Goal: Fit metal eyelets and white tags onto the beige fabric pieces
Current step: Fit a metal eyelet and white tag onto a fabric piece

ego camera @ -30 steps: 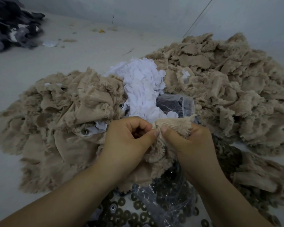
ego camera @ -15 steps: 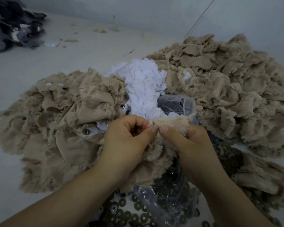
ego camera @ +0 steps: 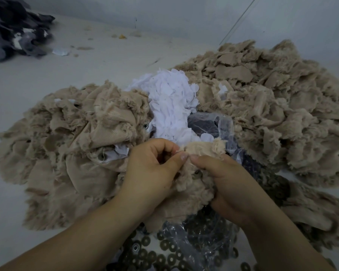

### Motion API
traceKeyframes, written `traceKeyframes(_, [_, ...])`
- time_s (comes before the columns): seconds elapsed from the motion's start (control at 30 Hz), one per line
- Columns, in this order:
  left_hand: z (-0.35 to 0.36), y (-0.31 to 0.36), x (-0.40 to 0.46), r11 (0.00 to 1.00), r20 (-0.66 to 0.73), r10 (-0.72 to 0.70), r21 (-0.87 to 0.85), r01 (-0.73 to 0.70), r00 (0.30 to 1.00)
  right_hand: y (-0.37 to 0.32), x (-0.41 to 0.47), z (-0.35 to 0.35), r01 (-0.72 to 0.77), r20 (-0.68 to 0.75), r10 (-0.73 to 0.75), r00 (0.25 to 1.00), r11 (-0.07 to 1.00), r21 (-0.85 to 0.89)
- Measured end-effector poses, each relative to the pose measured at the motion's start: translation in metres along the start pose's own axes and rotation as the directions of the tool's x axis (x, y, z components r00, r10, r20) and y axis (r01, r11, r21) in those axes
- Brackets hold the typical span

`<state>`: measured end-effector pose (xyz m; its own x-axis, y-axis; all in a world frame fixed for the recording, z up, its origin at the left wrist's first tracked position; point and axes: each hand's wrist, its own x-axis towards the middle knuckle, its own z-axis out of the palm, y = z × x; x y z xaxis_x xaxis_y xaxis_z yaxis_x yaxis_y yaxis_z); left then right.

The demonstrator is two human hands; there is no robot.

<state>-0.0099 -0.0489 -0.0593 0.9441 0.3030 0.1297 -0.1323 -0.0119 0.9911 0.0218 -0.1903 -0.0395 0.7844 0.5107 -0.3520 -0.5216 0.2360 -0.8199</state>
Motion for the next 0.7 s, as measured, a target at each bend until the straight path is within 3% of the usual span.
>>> traceKeyframes(0.17, [0.0013, 0.0005, -0.0011, 0.999, 0.018, 0.024, 0.035, -0.025, 1.0, -0.0001, -0.0002, 0.001, -0.006, -0.025, 0.007, 1.0, 0.999, 0.054])
traceKeyframes(0.33, [0.0001, 0.0022, 0.0, 1.0, 0.082, 0.002, 0.021, -0.004, 0.997, -0.0002, -0.0003, 0.002, 0.029, 0.042, -0.031, 0.999, 0.998, 0.056])
traceKeyframes(0.7, [0.0009, 0.0022, 0.001, 1.0, 0.11, 0.024, -0.023, -0.021, 0.994, -0.0003, 0.0032, -0.0017, 0.016, -0.045, -0.013, 0.999, 0.996, 0.084])
